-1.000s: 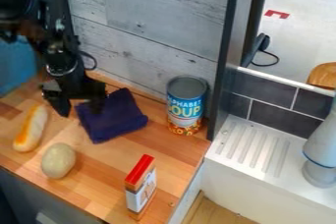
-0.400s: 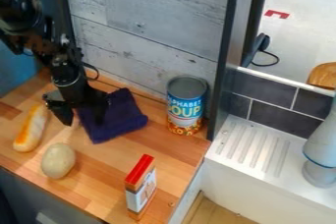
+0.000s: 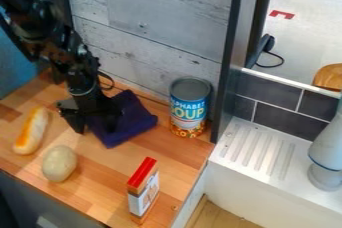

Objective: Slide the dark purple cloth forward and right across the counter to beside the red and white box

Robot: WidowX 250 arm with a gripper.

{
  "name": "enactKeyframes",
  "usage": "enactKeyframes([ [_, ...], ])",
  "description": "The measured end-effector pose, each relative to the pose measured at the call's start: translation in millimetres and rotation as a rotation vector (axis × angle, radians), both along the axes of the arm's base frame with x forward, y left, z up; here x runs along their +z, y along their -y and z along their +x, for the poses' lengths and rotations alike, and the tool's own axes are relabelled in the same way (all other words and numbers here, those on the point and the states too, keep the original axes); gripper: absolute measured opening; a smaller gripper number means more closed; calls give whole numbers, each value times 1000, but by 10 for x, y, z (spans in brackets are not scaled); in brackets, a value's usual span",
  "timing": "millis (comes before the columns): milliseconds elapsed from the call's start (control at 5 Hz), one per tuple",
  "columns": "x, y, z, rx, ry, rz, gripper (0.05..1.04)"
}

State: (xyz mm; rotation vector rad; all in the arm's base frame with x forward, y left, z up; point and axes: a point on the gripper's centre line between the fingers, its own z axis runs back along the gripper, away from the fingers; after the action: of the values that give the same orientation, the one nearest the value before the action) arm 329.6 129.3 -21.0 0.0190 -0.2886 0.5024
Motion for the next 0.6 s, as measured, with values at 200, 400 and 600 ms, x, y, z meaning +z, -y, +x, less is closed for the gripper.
enactKeyframes([
  [200, -11, 211, 37, -30, -1, 0, 1001],
  [400, -20, 456, 51, -72, -10, 0, 1001],
  [600, -19, 642, 11, -107, -20, 4, 1001],
])
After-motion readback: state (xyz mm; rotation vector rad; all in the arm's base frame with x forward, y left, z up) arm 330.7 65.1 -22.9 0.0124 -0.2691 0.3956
